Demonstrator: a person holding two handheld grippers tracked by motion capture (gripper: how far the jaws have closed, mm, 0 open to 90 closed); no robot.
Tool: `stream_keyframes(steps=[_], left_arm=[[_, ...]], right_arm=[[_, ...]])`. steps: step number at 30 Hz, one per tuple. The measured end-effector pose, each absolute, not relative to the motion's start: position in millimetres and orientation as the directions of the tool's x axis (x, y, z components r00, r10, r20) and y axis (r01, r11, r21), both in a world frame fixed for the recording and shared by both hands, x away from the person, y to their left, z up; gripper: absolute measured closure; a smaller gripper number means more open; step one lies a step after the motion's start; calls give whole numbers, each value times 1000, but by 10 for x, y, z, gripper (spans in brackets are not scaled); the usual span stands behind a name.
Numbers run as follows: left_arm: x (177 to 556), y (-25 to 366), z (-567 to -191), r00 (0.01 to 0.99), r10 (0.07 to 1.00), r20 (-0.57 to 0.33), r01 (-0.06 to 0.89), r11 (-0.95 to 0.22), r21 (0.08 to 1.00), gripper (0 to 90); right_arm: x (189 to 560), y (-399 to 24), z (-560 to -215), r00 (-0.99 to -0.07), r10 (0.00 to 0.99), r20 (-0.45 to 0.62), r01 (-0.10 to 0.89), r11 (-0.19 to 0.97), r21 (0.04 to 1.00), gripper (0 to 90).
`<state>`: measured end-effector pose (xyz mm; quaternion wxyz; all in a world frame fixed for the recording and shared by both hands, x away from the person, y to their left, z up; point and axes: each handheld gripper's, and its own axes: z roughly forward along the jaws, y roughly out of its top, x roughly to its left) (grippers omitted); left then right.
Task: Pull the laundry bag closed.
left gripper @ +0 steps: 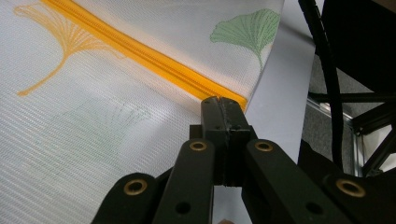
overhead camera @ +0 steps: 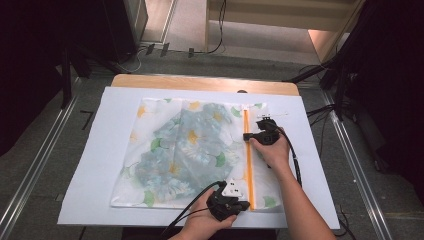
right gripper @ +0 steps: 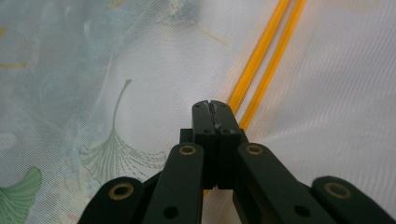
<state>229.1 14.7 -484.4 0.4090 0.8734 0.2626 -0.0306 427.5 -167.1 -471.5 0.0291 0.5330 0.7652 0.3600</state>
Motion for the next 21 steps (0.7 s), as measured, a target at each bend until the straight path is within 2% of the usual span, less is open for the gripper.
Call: stream_keyframes(steps=[3, 8, 10, 13, 18, 21], left_arm=[[2291, 147, -4843, 860, 433, -268, 484, -527, 698, 900], [2292, 147, -4844, 860, 433, -269, 484, -527, 699, 900], [2293, 148, -4844, 860, 434, -268, 484, -527, 699, 900], [2294, 148, -4843, 860, 434, -269, 485, -527, 698, 900], [2293, 148, -4844, 861, 433, -267, 482, -528, 699, 900], [2291, 146, -4844, 861, 434, -266, 482, -527, 700, 900]], right_arm=[[4272, -1648, -4699, -454, 838, 303, 778, 207, 592, 900], [4273, -1702, -4690, -479, 801, 358, 778, 198, 597, 900], [4261, -1718, -4672, -512, 783, 353, 753, 210, 624, 792], [4241, -1737, -4636, -553, 761, 339, 721, 232, 653, 693], [4215, -1799, -4625, -584, 739, 335, 697, 246, 673, 651], [4184, -1782, -4675, -620, 724, 302, 681, 306, 665, 598]])
